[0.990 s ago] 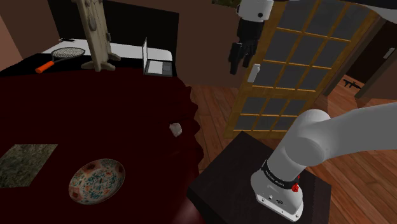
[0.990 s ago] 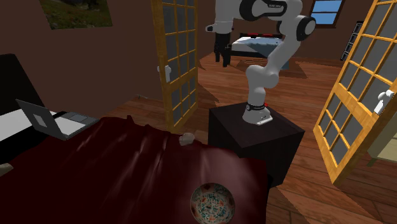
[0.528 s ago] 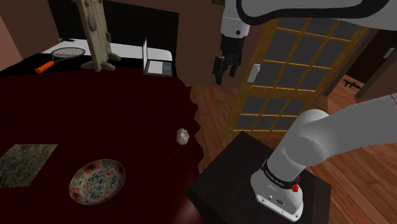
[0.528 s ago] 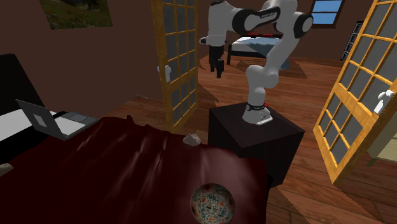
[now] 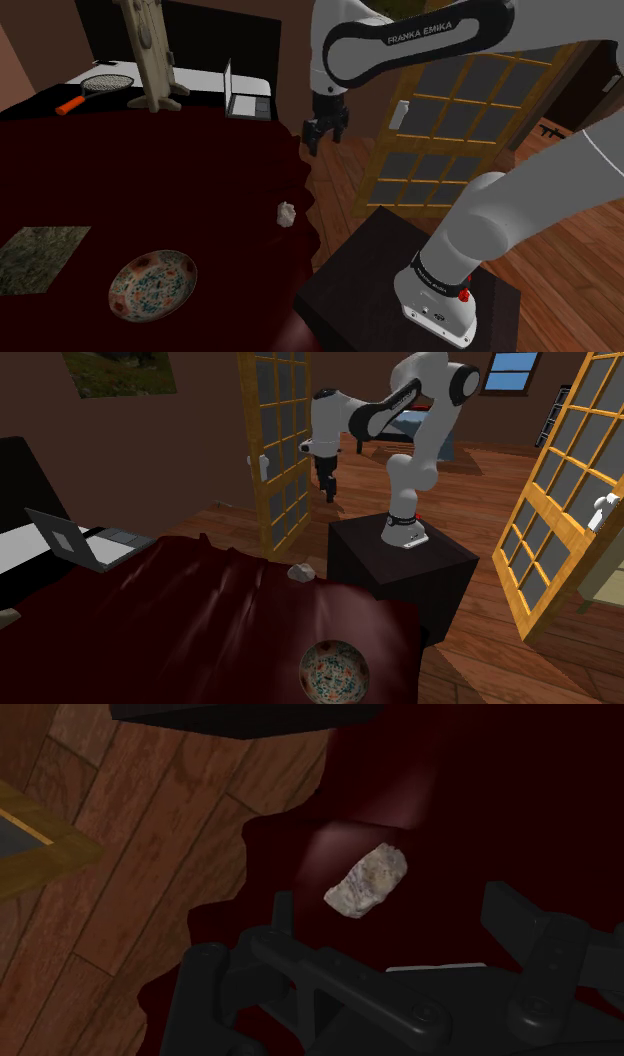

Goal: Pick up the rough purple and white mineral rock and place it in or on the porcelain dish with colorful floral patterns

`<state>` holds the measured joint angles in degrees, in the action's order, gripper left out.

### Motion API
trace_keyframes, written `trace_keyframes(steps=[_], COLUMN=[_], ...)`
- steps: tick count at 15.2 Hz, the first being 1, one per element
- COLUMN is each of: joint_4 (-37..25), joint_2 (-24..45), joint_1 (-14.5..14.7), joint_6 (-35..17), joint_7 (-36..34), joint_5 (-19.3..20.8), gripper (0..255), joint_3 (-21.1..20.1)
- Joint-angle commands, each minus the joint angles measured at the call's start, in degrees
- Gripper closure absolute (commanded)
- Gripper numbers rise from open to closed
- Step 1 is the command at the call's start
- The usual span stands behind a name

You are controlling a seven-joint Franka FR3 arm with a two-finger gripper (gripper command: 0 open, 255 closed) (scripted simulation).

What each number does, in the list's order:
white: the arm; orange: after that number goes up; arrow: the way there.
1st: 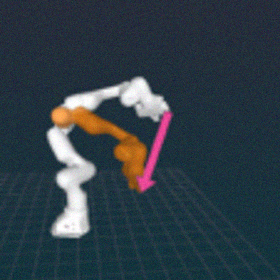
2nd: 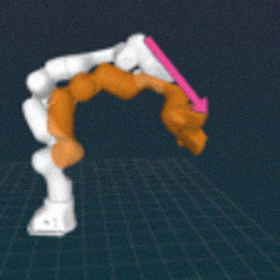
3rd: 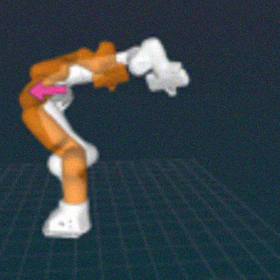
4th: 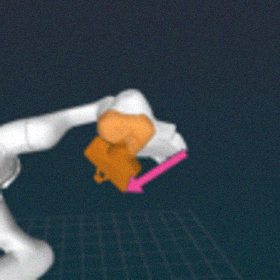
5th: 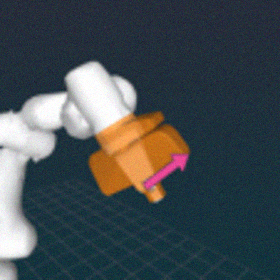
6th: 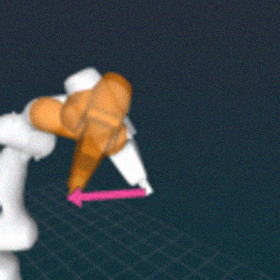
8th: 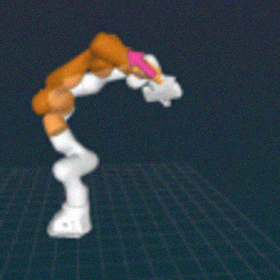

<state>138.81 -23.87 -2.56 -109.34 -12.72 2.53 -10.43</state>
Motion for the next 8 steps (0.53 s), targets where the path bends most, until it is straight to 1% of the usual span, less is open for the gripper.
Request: trace_keyframes(steps=[1,8], joint_4=[-0.9,-5.2], joint_2=[4.4,20.1], joint_1=[-0.4,-1.5], joint_6=[-3.0,-12.1], joint_7=[-2.1,-10.0], joint_5=[0.8,5.8], gripper=[0,0], joint_3=[-1.0,-3.3])
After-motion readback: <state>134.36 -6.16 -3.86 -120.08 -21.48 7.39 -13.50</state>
